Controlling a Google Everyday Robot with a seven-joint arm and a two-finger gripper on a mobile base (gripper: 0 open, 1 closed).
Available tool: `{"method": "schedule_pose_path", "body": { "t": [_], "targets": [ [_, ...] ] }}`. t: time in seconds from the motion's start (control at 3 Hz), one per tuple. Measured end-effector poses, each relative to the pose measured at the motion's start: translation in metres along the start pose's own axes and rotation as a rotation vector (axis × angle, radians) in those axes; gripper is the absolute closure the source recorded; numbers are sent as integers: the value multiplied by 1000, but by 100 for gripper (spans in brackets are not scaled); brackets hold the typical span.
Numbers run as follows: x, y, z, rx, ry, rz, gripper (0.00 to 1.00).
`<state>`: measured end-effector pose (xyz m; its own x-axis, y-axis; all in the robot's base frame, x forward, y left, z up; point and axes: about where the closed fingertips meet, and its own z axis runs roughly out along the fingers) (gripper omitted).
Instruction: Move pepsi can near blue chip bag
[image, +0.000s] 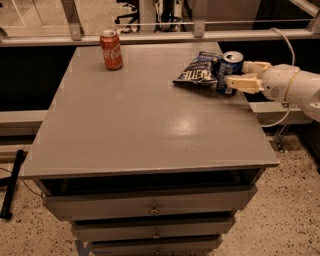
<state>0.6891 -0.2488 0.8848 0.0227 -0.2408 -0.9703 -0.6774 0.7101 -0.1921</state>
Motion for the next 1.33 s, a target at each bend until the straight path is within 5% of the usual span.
{"method": "schedule_pose_path", "body": {
  "t": [0.33,1.33],
  "targets": [
    [7,4,20,-30,-4,17,100],
    [6,4,22,-34,-2,19,36]
  ]
}}
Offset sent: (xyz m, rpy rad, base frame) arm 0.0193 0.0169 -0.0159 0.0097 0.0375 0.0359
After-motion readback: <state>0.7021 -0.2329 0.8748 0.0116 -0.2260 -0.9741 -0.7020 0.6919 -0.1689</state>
